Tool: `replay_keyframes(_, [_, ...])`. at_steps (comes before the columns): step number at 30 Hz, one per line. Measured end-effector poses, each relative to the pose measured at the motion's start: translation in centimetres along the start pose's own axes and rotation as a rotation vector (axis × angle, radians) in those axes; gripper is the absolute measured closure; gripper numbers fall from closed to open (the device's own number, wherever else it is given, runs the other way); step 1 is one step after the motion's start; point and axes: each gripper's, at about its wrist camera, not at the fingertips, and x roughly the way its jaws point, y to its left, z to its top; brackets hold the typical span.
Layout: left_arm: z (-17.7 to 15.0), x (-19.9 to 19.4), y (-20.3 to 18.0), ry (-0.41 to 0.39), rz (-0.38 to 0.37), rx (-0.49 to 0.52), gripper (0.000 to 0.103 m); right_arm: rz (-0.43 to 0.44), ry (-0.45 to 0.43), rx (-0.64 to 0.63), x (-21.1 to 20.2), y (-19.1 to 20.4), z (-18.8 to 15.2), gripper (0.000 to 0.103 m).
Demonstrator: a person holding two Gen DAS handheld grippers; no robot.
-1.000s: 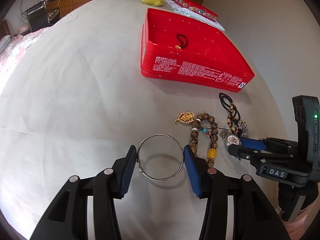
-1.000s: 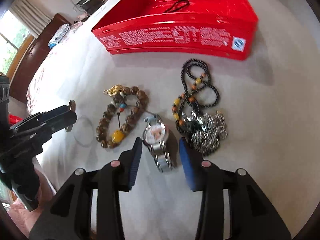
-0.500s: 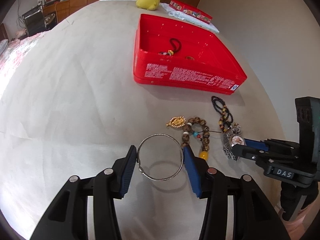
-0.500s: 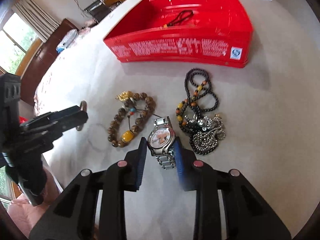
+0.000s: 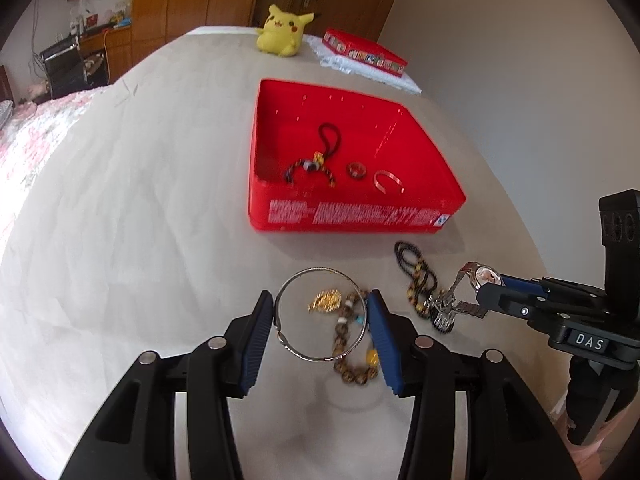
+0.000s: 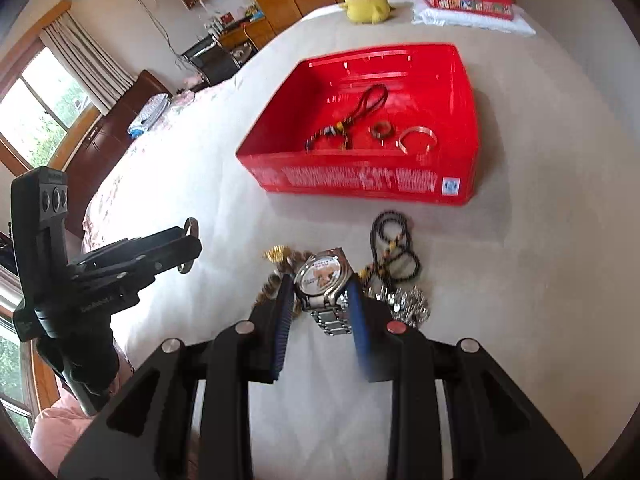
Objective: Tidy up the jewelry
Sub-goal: 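Carry the bangle and wristwatch into the red tray and open both tools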
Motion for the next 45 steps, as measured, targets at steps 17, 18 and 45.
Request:
replay_keyframes(17, [12.0,5.8,-1.2,-0.016,0.059,0.004,0.054,-0.023,-0.113,0.076,1.2,-3.4,11.2,0.077])
replay_keyframes(18, [12.6,6.9,-1.2,-0.004,0.069,0.003,0.054,-0.036,-0.107,0.089,2.2,-4.0,11.9,0.077])
replay_keyframes(45, [16.0,16.7,-0.3,0.136,0.027,-0.02,0.054,-0.135,-0.043,0.131,11.4,-8.5,16.3,0.068])
